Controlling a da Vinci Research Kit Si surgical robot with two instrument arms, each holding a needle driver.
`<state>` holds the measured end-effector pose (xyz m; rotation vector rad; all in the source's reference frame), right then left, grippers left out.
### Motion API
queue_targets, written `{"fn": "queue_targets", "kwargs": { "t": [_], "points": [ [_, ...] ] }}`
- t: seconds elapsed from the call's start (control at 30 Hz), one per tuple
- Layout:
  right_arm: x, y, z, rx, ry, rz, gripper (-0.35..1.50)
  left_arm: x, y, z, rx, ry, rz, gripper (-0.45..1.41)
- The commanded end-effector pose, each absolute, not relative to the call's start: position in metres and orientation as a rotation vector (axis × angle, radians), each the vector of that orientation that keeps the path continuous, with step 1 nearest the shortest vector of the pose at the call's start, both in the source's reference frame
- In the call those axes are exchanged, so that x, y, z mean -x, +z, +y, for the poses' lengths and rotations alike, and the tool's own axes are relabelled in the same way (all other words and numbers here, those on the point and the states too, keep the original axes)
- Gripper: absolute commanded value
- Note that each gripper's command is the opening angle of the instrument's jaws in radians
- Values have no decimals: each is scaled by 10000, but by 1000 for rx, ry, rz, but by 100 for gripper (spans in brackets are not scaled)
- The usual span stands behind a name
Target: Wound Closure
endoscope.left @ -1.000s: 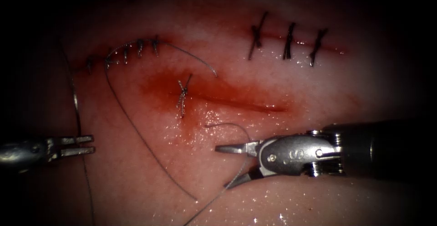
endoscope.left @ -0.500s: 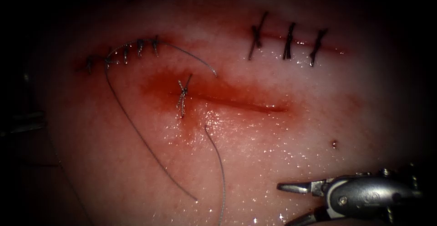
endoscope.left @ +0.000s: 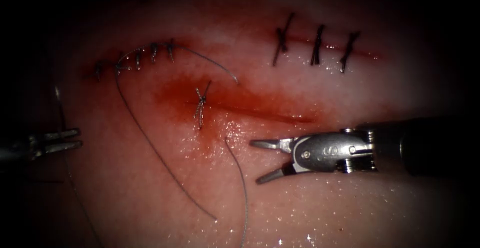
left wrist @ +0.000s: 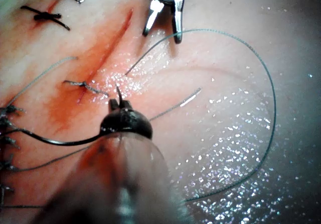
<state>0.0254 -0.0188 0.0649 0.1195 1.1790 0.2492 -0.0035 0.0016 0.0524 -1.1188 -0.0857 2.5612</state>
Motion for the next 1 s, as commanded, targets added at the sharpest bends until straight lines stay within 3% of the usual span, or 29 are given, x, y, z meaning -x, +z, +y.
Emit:
{"fn": "queue_targets", "kwargs": {
  "t": [0.03, 0.63, 0.67, 0.73, 0.77, 1.0],
  "points": [
    [-268, 669, -192, -134, 260, 1181, 116, 40, 531, 11, 1118, 2563, -92, -45],
    [-299, 702, -172, -144, 291, 1169, 93, 47, 532, 8, 1120, 2564, -104, -45],
    [-301, 702, -172, -148, 290, 1168, 84, 47, 532, 8, 1120, 2564, -104, -45],
    [-303, 702, -172, -167, 272, 1174, -6, 47, 532, 8, 1120, 2564, -104, -45],
    [-302, 703, -173, -182, 258, 1174, -35, 47, 532, 8, 1120, 2564, -103, -45],
    [-297, 696, -184, -202, 220, 1173, -35, 48, 533, 7, 1117, 2566, -103, -45]
  ]
}}
